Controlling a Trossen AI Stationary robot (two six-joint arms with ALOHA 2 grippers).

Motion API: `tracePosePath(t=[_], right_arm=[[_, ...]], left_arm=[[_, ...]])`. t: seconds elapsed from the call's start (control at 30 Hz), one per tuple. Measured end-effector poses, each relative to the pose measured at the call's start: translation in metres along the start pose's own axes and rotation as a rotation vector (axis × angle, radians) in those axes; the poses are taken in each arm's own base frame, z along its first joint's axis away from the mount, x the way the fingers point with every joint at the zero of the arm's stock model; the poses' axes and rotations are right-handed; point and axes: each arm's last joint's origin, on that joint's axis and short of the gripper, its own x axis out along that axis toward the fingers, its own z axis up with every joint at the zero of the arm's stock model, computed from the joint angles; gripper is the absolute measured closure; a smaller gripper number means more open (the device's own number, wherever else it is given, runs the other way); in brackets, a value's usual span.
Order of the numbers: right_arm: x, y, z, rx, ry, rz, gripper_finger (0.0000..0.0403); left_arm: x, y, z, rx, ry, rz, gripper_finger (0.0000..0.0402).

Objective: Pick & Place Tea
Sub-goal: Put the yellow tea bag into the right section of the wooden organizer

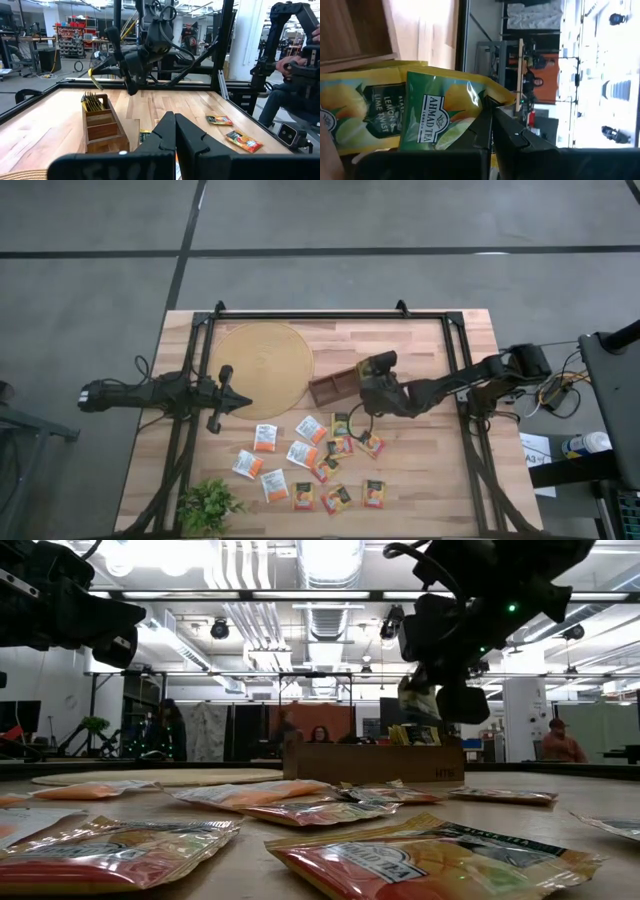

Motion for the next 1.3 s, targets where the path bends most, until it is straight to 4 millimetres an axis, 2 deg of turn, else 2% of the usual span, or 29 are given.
tracePosePath(t=[0.17, 0.57, 1.3], right_arm=[[0.002, 0.003, 0.003, -0.03, -0.034, 0.03, 0.0394], [0.01, 0.013, -0.005, -0.178, -0.015, 0.059, 0.0394], [0.014, 0.016, -0.007, -0.193, -0.075, 0.093, 0.0394]], left_arm=[[0.0, 0.0, 0.0, 0.0, 0.0, 0.0, 0.0401], [0.0, 0.0, 0.0, 0.0, 0.0, -0.001, 0.0401], [0.0, 0.0, 0.0, 0.0, 0.0, -0.001, 0.0401]])
